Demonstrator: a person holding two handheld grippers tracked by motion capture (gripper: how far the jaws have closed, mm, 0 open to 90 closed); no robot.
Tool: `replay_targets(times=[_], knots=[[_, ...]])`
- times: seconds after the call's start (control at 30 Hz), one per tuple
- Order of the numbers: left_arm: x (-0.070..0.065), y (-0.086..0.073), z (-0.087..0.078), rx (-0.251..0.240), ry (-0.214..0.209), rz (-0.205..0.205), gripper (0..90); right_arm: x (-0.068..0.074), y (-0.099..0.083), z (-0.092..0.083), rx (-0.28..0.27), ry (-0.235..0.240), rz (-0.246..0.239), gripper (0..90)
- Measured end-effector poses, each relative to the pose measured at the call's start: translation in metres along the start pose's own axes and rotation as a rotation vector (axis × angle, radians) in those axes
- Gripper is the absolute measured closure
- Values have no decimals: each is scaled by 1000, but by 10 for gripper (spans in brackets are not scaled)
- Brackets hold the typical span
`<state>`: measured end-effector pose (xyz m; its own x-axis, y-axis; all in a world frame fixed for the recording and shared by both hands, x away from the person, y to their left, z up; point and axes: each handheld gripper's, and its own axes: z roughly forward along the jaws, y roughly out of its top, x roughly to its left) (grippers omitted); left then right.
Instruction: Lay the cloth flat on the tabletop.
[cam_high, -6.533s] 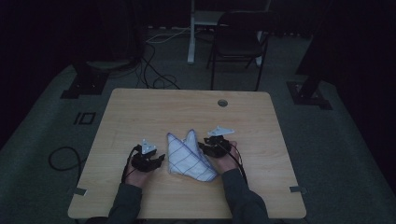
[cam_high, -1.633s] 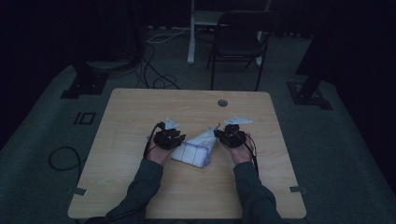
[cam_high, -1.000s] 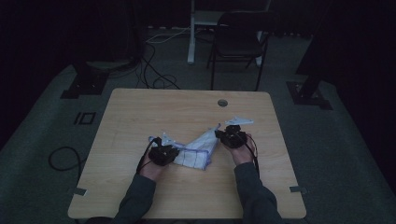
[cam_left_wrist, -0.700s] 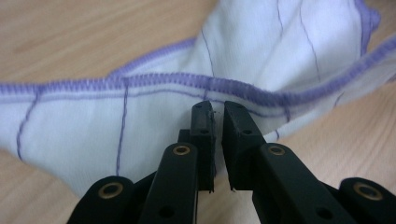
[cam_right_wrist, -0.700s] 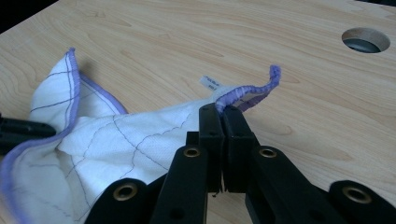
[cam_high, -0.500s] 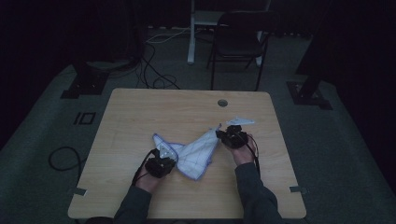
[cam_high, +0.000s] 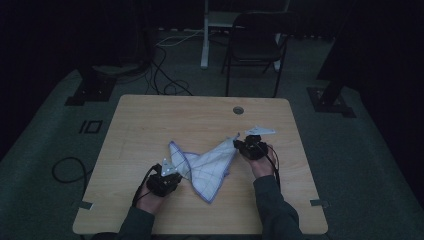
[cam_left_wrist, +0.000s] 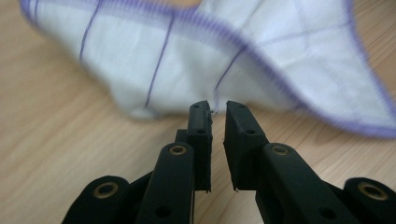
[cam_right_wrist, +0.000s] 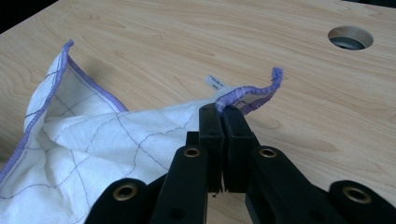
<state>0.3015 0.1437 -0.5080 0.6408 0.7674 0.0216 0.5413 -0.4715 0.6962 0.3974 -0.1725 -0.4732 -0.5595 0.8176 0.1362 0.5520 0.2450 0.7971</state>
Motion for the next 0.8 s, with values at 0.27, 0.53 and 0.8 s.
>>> replay_targets(times=[0.27,0.53,0.8], knots=[[-33,24,19,-23,-84,82,761,1,0,-2,-6,3,0,891],[-36,2,31,78,-89,81,752,1,-2,-7,-14,9,1,890],[-14,-15,15,79,-55,17,784,6,-4,-14,-28,21,-7,887]])
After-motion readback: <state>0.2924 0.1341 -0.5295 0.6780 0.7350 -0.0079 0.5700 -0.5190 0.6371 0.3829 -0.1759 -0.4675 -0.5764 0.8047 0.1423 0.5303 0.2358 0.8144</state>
